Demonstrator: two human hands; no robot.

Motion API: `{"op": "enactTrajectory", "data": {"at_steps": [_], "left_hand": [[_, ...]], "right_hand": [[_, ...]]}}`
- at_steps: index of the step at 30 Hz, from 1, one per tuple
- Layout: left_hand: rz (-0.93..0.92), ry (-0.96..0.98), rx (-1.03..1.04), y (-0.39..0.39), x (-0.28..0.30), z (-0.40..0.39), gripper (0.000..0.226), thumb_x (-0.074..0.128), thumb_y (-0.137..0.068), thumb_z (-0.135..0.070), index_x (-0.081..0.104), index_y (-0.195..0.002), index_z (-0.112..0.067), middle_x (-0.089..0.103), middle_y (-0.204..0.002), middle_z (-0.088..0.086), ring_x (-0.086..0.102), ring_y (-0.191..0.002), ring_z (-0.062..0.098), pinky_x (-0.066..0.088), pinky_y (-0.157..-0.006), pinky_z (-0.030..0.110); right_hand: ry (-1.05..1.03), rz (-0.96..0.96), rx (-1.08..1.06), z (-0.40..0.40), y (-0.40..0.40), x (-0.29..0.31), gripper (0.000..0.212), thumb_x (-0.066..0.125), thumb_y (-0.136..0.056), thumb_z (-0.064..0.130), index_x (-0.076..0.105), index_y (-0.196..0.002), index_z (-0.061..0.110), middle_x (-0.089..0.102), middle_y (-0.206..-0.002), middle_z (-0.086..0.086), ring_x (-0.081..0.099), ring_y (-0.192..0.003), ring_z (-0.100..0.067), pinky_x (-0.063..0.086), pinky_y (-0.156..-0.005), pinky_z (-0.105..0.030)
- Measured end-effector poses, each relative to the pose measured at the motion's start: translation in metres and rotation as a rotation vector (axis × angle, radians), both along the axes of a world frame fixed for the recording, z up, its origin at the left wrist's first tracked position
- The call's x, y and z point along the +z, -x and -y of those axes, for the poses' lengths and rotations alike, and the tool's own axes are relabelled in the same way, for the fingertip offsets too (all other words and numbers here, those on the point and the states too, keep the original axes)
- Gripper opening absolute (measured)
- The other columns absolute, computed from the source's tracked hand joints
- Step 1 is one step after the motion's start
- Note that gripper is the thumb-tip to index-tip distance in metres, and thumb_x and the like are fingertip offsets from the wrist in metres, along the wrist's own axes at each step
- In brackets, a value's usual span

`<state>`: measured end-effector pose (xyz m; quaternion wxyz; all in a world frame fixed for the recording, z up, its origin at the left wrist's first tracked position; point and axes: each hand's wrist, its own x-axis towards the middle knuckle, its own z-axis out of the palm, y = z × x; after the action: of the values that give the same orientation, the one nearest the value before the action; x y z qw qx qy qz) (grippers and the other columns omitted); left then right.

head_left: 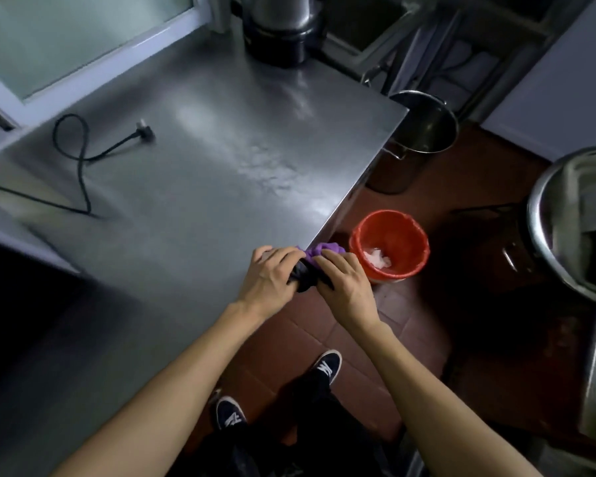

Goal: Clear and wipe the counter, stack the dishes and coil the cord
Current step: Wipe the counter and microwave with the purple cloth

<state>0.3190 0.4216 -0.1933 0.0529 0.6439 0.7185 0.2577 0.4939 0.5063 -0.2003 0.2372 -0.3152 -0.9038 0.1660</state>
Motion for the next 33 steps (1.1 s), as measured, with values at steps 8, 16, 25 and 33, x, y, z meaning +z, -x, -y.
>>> {"op": "enactTrajectory", "data": {"at_steps": [8, 16, 25, 33], "left_hand": [[-0.026, 0.067, -0.033, -0.034, 0.011, -0.102, 0.053, 0.066, -0.067, -0.016, 0.065, -0.120, -0.019, 0.067, -0.121, -0.003, 0.063, -0.109, 0.020, 0.043, -0.098, 0.039], [0.003, 0.075, 0.021, -0.024, 0.007, -0.183, 0.060, 0.069, -0.062, -0.017, 0.065, -0.122, -0.018, 0.068, -0.120, -0.001, 0.061, -0.107, 0.020, 0.042, -0.097, 0.037], [0.078, 0.069, 0.051, 0.018, -0.008, -0.291, 0.063, 0.079, -0.063, -0.010, 0.064, -0.123, -0.018, 0.067, -0.120, -0.001, 0.062, -0.109, 0.020, 0.043, -0.097, 0.039], [0.112, 0.083, 0.099, 0.036, -0.012, -0.374, 0.065, 0.081, -0.059, -0.007, 0.066, -0.121, -0.016, 0.068, -0.118, 0.001, 0.065, -0.104, 0.023, 0.046, -0.092, 0.040]], "right_hand": [[0.015, 0.026, -0.027, -0.102, -0.037, 0.008, 0.044, 0.052, -0.088, 0.029, 0.066, -0.125, 0.009, 0.065, -0.126, -0.011, 0.057, -0.099, -0.034, 0.052, -0.080, -0.049], [0.020, 0.033, -0.016, -0.190, -0.020, 0.005, 0.046, 0.070, -0.081, 0.017, 0.066, -0.126, 0.012, 0.065, -0.127, -0.010, 0.056, -0.101, -0.034, 0.053, -0.082, -0.048], [0.018, 0.103, 0.003, -0.299, 0.022, 0.002, 0.043, 0.057, -0.086, 0.021, 0.065, -0.127, 0.012, 0.065, -0.127, -0.008, 0.055, -0.099, -0.032, 0.052, -0.081, -0.049], [0.033, 0.119, 0.023, -0.387, 0.047, -0.005, 0.039, 0.063, -0.087, 0.019, 0.066, -0.126, 0.012, 0.064, -0.127, -0.008, 0.056, -0.104, -0.032, 0.051, -0.086, -0.049]]}}
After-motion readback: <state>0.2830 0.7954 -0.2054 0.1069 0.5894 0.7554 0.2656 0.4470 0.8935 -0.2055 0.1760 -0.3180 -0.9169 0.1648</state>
